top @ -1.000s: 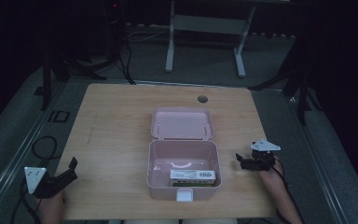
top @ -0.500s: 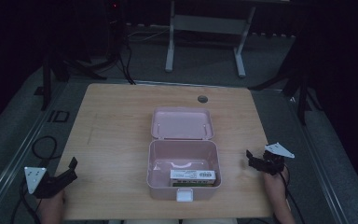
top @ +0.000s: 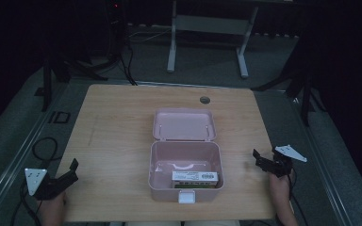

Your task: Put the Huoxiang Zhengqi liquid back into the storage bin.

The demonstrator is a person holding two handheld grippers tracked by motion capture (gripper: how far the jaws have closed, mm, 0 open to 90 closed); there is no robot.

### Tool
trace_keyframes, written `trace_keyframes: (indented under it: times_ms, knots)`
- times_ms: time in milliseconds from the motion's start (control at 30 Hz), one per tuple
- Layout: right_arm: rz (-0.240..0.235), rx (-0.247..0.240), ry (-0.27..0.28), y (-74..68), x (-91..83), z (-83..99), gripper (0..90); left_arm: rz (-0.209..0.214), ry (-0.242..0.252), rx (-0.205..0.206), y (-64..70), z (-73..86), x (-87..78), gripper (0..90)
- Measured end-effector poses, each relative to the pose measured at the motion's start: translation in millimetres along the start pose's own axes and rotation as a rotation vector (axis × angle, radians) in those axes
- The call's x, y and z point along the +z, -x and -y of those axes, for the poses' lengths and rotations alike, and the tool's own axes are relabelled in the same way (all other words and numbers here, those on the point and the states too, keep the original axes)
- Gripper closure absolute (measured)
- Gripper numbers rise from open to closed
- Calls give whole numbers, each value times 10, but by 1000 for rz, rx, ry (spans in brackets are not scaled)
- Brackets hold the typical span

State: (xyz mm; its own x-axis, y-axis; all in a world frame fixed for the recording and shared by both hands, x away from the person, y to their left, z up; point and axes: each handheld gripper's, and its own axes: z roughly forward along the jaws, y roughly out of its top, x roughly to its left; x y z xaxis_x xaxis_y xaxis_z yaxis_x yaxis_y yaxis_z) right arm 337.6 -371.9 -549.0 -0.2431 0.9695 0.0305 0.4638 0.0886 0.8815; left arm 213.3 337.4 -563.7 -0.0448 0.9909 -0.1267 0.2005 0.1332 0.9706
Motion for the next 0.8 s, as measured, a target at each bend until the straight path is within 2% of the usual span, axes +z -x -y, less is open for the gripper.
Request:
trace_keyframes:
  times_ms: [100,267,500,800]
  knots:
    - [-4,12,7,26,-7,-2,128,0,1,-1,-1,0,0,7]
    - [-43,52,32,82,-32,1,124,0,-1,2,1,0,1,7]
    - [-61,61,30,98,-14,-6,120,-2,0,2,2,0,0,7]
    - [-83,118,32,153,-9,-2,121,-1,2,-1,1,1,-1,8]
